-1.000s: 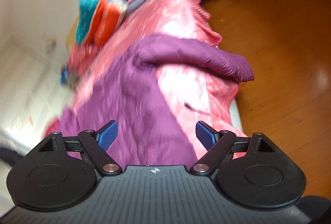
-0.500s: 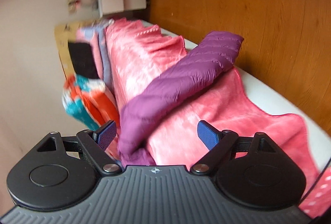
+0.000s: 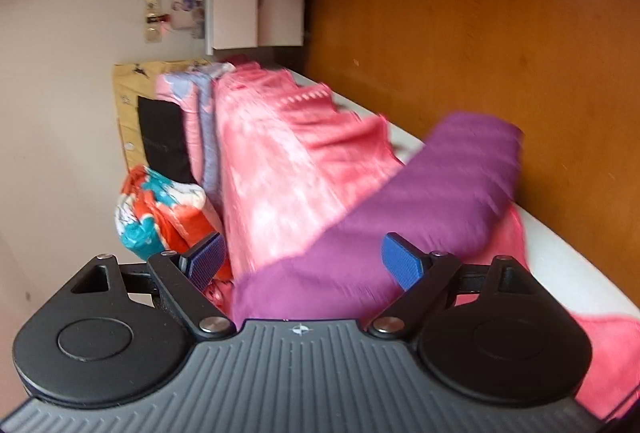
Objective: Fold large clothes
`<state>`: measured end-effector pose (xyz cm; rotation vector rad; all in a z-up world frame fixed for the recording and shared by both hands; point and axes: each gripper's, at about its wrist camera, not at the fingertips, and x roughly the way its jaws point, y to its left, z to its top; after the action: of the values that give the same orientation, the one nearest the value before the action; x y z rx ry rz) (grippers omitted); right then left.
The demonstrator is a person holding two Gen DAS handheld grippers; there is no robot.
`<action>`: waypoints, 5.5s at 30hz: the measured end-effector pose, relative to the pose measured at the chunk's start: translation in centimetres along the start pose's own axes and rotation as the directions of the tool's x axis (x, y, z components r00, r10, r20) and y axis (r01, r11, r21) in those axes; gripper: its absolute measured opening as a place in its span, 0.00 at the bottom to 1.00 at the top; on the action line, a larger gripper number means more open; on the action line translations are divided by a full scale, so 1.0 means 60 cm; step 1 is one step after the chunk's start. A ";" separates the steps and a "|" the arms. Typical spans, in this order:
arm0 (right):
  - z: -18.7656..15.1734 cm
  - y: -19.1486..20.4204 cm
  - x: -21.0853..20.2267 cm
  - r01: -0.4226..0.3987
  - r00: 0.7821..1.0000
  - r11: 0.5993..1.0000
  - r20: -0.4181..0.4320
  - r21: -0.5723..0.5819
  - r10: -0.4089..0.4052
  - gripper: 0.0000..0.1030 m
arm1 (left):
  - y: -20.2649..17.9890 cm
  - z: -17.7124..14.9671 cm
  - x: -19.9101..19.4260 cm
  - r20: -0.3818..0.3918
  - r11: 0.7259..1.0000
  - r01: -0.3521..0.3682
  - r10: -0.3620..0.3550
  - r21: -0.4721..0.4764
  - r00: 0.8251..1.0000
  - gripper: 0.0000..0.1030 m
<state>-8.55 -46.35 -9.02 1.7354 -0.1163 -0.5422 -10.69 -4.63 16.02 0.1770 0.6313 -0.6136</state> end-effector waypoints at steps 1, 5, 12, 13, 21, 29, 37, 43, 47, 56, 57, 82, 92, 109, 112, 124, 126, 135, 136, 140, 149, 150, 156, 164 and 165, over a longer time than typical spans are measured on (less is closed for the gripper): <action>0.006 0.003 0.013 0.010 1.000 1.000 0.007 -0.012 -0.009 1.00 | 0.000 -0.002 0.009 -0.013 1.000 -0.002 0.002 -0.003 1.000 0.95; 0.018 0.005 0.078 0.047 0.997 0.999 -0.054 0.002 -0.047 1.00 | 0.006 -0.007 0.045 -0.060 1.000 -0.011 0.010 -0.017 0.998 0.95; 0.030 0.069 0.189 0.258 0.946 0.918 -0.115 -0.302 -0.304 1.00 | 0.022 -0.017 0.078 -0.103 0.999 -0.020 0.016 -0.044 0.995 0.95; 0.028 0.071 0.203 0.287 0.932 0.900 -0.122 -0.329 -0.342 1.00 | 0.024 -0.018 0.081 -0.107 0.999 -0.022 0.016 -0.049 0.994 0.95; -0.001 0.083 0.241 0.391 0.846 0.774 -0.137 -0.499 -0.516 1.00 | 0.037 -0.024 0.100 -0.120 0.996 -0.018 0.008 -0.085 0.993 0.95; 0.028 0.029 0.185 0.467 0.763 0.707 -0.162 -0.531 -0.626 1.00 | 0.051 -0.026 0.106 -0.105 0.991 0.001 -0.015 -0.135 0.994 0.96; 0.060 -0.070 0.118 0.537 0.740 0.789 -0.282 -0.298 -0.610 1.00 | 0.058 -0.033 0.122 -0.078 0.982 0.056 -0.071 -0.179 0.994 0.97; 0.066 -0.168 0.091 0.551 0.788 0.833 -0.365 0.058 -0.496 1.00 | 0.087 -0.030 0.152 -0.070 0.971 0.062 -0.080 -0.232 0.994 0.97; 0.056 -0.183 0.086 0.511 0.827 0.852 -0.338 0.118 -0.449 0.89 | 0.117 -0.029 0.169 -0.064 0.956 0.061 -0.083 -0.288 0.994 0.97; 0.037 -0.125 0.055 0.478 0.854 0.877 -0.204 -0.055 -0.478 0.44 | 0.177 -0.030 0.189 -0.034 0.924 0.104 -0.125 -0.369 0.992 0.97; 0.036 -0.116 0.047 0.472 0.863 0.879 -0.170 -0.068 -0.476 0.42 | 0.183 -0.031 0.189 -0.026 0.920 0.114 -0.133 -0.375 0.991 0.97; -0.365 0.442 0.009 0.231 0.971 -0.117 0.222 -0.966 0.084 0.13 | 0.416 -0.031 0.146 0.120 0.756 0.003 0.100 -0.655 0.988 0.99; -0.697 0.335 0.068 -0.119 0.988 -0.665 -0.157 -0.737 -0.003 0.13 | 0.455 -0.038 0.136 0.134 0.698 0.021 0.107 -0.715 0.985 0.99; -0.704 0.196 0.002 -0.192 0.981 -0.746 -0.119 -0.637 -0.151 0.82 | 0.469 -0.045 0.150 0.113 0.663 0.052 0.050 -0.747 0.992 0.99; -0.685 0.219 0.006 -0.154 0.988 -0.704 -0.094 -0.694 -0.123 0.85 | 0.464 -0.045 0.155 0.101 0.673 0.045 0.044 -0.738 0.994 0.99; -0.365 0.307 0.058 -0.014 0.975 0.055 -0.026 -0.998 -0.221 0.53 | 0.438 -0.043 0.175 0.072 0.741 0.016 0.044 -0.671 0.996 0.99; -0.352 0.289 0.076 -0.009 0.964 0.067 -0.027 -0.998 -0.265 0.50 | 0.433 -0.043 0.181 0.062 0.752 0.005 0.047 -0.659 0.997 0.99; -0.392 0.210 0.107 0.063 0.948 -0.162 0.109 -0.985 -0.300 0.45 | 0.416 -0.044 0.201 0.030 0.801 -0.031 0.061 -0.598 0.998 0.99; -0.404 0.202 0.115 0.070 0.949 -0.188 0.123 -0.980 -0.290 0.45 | 0.416 -0.044 0.202 0.028 0.804 -0.034 0.063 -0.594 0.998 0.99; -0.426 0.185 0.120 0.093 0.950 -0.269 0.166 -0.959 -0.264 0.46 | 0.414 -0.044 0.204 0.025 0.812 -0.040 0.067 -0.582 0.997 0.99; -0.434 0.206 0.110 0.145 0.951 -0.294 0.216 -0.945 -0.223 0.79 | 0.422 -0.044 0.194 0.038 0.788 -0.010 0.042 -0.616 0.998 0.99; -0.436 0.213 0.102 0.162 0.954 -0.292 0.225 -0.943 -0.198 0.88 | 0.426 -0.044 0.192 0.041 0.779 -0.006 0.040 -0.627 0.998 0.99; -0.484 0.272 0.064 0.164 0.979 -0.230 0.186 -0.959 -0.080 0.94 | 0.453 -0.046 0.164 0.065 0.718 -0.059 0.143 -0.694 0.988 0.99; -0.633 0.300 0.120 -0.125 0.985 -0.148 -0.105 -0.981 -0.137 0.98 | 0.484 -0.058 0.107 0.069 0.645 -0.207 0.375 -0.736 0.924 0.99; -0.651 0.302 0.134 -0.156 0.979 -0.130 -0.135 -0.979 -0.155 0.98 | 0.492 -0.061 0.103 0.065 0.631 -0.213 0.388 -0.746 0.919 0.99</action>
<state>18.62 -18.57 11.17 0.1088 0.4177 -0.2284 8.73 17.55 8.59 -0.5362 0.5684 -0.0070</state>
